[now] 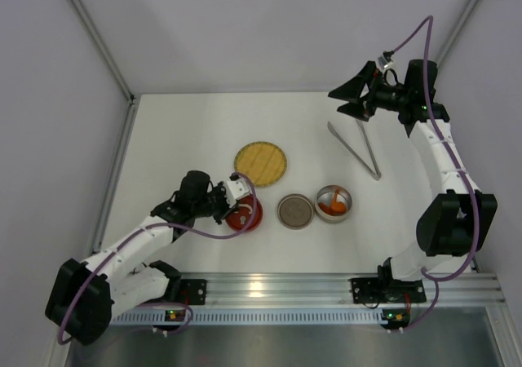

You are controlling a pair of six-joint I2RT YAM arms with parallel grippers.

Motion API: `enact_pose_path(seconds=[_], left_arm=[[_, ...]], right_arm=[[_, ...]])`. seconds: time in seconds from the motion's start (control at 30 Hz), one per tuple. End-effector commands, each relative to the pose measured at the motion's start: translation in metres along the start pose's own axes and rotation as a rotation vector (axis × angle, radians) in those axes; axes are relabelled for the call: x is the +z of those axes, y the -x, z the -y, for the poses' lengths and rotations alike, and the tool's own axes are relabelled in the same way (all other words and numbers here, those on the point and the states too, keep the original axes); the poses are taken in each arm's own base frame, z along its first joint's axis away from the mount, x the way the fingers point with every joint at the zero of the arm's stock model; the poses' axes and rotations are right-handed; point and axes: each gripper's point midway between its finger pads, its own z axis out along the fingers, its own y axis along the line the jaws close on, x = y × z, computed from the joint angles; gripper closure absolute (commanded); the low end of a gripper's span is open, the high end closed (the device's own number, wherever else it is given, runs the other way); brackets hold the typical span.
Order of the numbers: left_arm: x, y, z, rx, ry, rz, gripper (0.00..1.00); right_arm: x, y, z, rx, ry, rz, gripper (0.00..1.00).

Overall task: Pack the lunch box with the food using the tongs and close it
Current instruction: Close the box lid on the packing box.

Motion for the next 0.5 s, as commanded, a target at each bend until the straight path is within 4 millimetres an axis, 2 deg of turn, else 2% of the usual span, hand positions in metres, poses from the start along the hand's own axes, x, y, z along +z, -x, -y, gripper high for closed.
enact_pose_path(seconds=[0.0,0.1,0.17,0.2,0.47], left_arm=[[0.0,-0.007,0.011,-0.001,-0.07,-0.04,0.87],[0.002,-0.007,0.012,0.001,-0.079,-0.041,0.88],[0.003,-0.007,0.01,-0.012,-0.074,-0.052,0.98],[0.003,-0.006,0.008,-0.026,-0.067,-0.053,1.0],[-0.003,0.007,-0.004,-0.124,0.016,-0.008,1.0]], right_arm=[[-0.005,0.003,0.0,-0.011,0.006,0.006,0.01],[-0.004,0.003,0.002,-0.008,0.005,0.005,0.01],[-0.004,0.002,0.003,-0.005,0.005,0.003,0.01],[-0.004,0.002,0.002,-0.005,0.006,0.003,0.01],[-0.004,0.001,0.004,-0.003,0.004,0.001,0.01]])
